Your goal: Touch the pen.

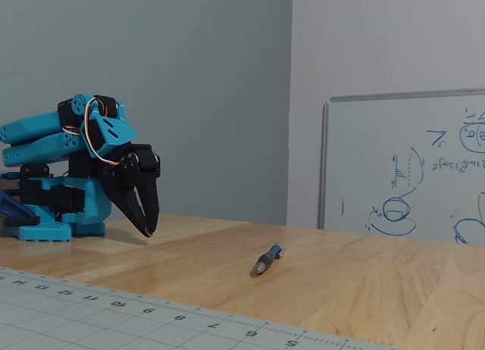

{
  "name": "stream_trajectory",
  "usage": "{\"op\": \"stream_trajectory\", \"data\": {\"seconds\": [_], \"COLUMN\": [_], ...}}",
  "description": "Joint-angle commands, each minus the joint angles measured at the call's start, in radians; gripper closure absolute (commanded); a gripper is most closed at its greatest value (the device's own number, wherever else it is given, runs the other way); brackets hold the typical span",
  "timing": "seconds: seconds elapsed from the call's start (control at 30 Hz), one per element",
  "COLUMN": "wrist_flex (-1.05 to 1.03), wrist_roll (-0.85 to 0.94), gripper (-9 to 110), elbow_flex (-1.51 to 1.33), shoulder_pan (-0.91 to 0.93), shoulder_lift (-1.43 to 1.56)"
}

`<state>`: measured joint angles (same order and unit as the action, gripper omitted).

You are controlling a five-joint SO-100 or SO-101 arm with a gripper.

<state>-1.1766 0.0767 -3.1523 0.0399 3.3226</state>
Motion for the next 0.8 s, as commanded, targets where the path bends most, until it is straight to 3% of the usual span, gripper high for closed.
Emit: {"op": "stream_trajectory", "data": {"seconds": [0.0, 0.77], "wrist_flex": [0.005, 0.488], "wrist_roll": [0.008, 0.008], "gripper": [101, 101], "elbow_flex": [0.032, 1.022], "shoulder_pan": [0.008, 0.008], "shoulder_lift": [-0.008, -1.453]}}
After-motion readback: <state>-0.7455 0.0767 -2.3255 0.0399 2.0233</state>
